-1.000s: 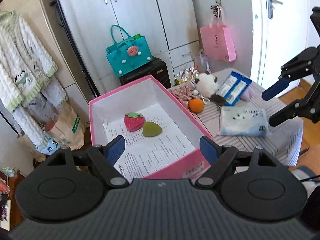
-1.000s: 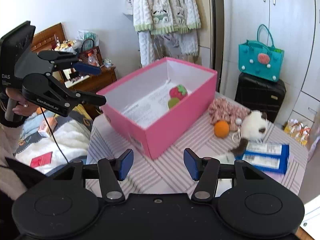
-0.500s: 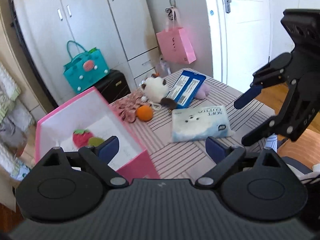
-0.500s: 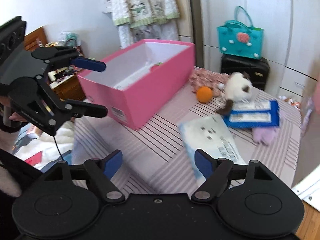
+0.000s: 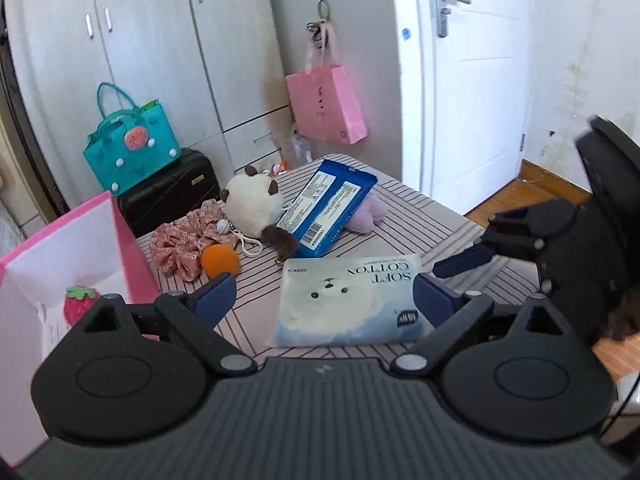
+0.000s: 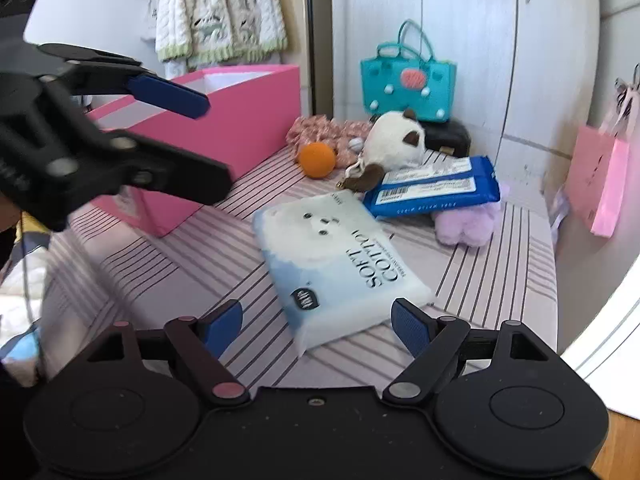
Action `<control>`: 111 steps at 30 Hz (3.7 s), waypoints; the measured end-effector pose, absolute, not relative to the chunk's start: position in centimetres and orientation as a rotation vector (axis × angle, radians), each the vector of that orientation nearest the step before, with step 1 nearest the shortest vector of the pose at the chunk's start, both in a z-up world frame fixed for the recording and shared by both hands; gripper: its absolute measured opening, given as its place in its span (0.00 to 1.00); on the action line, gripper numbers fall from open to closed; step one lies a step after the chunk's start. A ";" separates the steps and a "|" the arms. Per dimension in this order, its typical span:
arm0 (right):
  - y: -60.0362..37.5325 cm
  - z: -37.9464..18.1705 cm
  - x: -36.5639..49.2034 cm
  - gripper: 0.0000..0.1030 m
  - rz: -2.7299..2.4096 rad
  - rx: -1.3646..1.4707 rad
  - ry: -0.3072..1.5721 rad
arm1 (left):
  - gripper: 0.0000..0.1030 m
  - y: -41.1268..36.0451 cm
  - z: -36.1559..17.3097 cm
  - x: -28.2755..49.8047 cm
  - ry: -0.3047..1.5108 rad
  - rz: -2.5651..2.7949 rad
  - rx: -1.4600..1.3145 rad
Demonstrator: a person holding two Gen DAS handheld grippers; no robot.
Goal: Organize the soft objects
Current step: 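Reach the left tool to the white Soft Cotton tissue pack and grasp it, then lift the tissue pack with the left tool and carry it over the box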
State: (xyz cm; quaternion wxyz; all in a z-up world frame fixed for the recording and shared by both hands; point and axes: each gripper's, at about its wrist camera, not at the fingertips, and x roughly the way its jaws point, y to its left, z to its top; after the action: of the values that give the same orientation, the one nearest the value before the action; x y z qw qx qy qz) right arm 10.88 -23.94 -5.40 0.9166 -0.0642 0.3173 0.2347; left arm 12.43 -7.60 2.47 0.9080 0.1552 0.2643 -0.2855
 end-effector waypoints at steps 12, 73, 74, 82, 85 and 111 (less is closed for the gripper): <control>-24.5 -7.1 12.5 0.84 0.393 -0.169 0.616 | 0.93 -10.7 -0.8 17.1 0.674 -0.545 0.240; -27.0 -5.6 15.4 0.40 0.367 0.120 0.840 | 0.33 -9.1 -3.8 17.7 0.748 -0.438 -0.050; -26.9 -5.6 15.3 0.40 0.369 0.125 0.845 | 0.33 -9.0 -3.6 17.5 0.744 -0.445 -0.053; -26.5 -4.3 13.7 0.42 0.406 0.132 0.872 | 0.33 -8.3 -0.8 15.5 0.706 -0.564 0.074; -26.2 -3.6 13.2 0.42 0.419 0.130 0.879 | 0.33 -7.7 0.3 15.0 0.725 -0.606 0.087; -18.3 5.2 8.9 0.46 0.629 -0.096 0.704 | 0.32 1.4 6.5 8.6 0.679 -0.564 0.108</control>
State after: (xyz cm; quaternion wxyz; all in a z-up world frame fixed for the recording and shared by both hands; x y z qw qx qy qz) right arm 8.94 -18.34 5.18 0.8895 -0.0463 0.3390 0.3028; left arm 8.61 1.41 6.51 0.9028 0.0525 0.3283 -0.2729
